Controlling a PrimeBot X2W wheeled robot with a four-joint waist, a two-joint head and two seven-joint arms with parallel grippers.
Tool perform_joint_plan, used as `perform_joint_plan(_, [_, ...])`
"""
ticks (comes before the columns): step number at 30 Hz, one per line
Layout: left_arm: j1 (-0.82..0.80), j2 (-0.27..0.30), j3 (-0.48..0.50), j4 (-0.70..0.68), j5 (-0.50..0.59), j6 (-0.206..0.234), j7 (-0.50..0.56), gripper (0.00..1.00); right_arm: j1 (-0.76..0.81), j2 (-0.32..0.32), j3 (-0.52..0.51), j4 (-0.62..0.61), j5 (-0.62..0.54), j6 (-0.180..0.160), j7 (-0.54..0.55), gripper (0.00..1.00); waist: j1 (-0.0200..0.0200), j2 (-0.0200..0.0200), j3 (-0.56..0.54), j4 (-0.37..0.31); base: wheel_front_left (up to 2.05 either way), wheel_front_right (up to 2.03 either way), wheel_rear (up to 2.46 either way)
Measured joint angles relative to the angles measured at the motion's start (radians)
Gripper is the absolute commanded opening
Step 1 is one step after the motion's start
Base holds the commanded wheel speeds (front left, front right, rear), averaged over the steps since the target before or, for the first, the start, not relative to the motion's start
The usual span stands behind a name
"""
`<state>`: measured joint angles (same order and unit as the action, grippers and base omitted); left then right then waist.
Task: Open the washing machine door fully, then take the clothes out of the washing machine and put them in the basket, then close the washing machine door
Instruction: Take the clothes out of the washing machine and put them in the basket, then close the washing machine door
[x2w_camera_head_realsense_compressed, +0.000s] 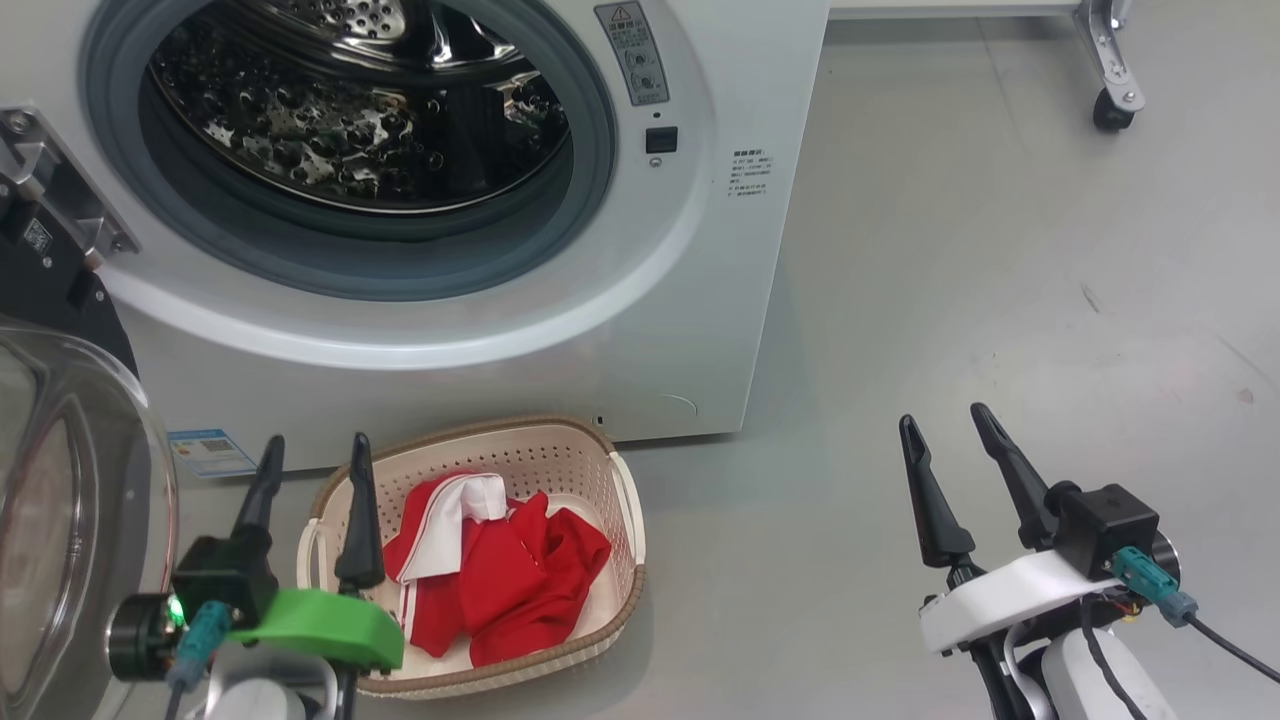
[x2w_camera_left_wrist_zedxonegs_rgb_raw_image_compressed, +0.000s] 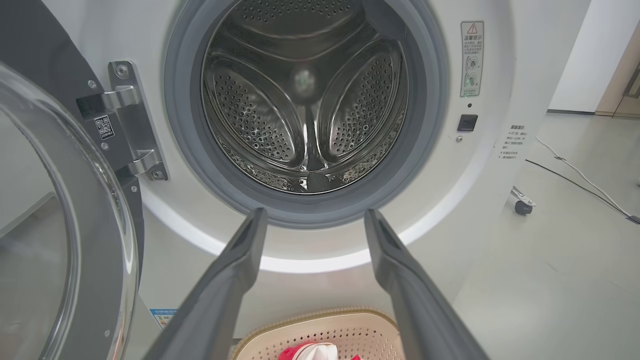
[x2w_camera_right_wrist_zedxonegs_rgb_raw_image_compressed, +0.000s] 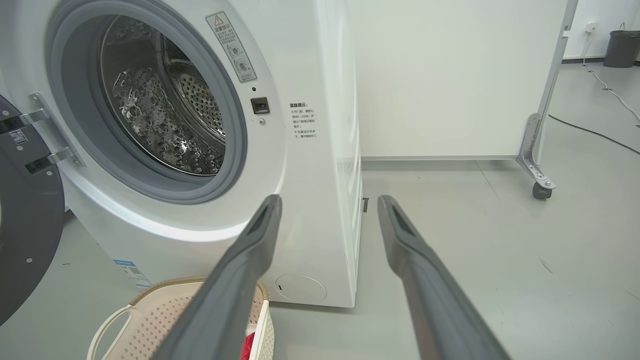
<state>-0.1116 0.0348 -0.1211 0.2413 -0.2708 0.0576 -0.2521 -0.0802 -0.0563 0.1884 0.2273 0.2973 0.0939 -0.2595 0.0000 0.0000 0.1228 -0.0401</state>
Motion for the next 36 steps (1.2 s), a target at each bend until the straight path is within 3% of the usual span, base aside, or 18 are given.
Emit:
perform_joint_plan(19, [0.174, 0.003, -0.054, -0.096, 0.0, 0.01, 0.019, 1.0, 0.092, 0.006, 0.019, 0.005, -0.001, -0.019, 0.0, 1.0, 0.0, 0.0, -0.093, -0.002, 0.0, 0.0, 0.0])
perform_joint_plan(36, [0.236, 0.007, -0.064, -0.194, 0.0, 0.031, 0.058, 1.0, 0.108, 0.008, 0.029, -0.006, -0.001, -0.035, 0.0, 1.0, 0.0, 0.0, -0.089, -0.006, 0.0, 0.0, 0.0])
